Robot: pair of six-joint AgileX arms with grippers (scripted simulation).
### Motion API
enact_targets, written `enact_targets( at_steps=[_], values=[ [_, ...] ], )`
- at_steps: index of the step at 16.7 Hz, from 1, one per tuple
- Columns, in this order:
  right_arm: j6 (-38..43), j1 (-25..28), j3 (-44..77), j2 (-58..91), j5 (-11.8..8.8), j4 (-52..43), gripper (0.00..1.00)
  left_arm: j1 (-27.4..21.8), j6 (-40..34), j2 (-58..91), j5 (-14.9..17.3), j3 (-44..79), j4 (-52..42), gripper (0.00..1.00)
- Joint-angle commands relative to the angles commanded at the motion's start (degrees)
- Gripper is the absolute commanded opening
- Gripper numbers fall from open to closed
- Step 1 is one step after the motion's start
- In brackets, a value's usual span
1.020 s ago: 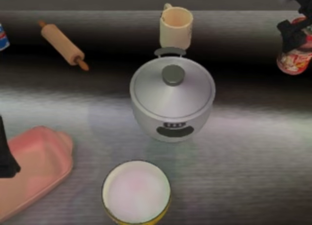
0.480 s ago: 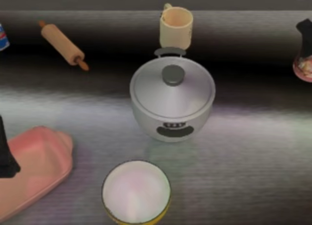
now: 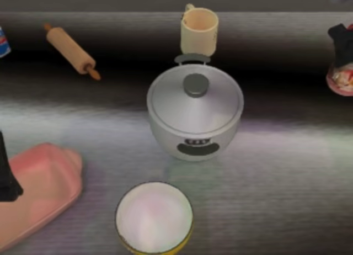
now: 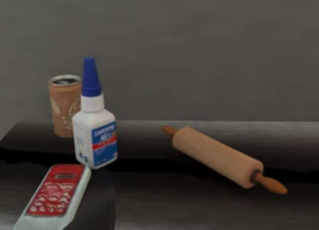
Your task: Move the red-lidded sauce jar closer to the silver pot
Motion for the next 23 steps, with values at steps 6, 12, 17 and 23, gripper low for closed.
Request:
enact_targets(
  at_steps=[6,12,17,23],
  values=[
    [21.3,7.0,-7.7,-2.2,3.9,6.8,0.0,0.0,0.0,0.0,0.0,0.0,0.0,1.0],
    [40.4,13.7,-15.6,-4.1,7.6,12.9,0.0,0.0,0.0,0.0,0.0,0.0,0.0,1.0],
    [42.2,14.5,-16.7,-4.3,8.1,13.6,0.0,0.0,0.0,0.0,0.0,0.0,0.0,1.0],
    [42.2,14.3,-20.5,-2.4,8.1,20.1,0.0,0.0,0.0,0.0,0.0,0.0,0.0,1.0]
  ],
)
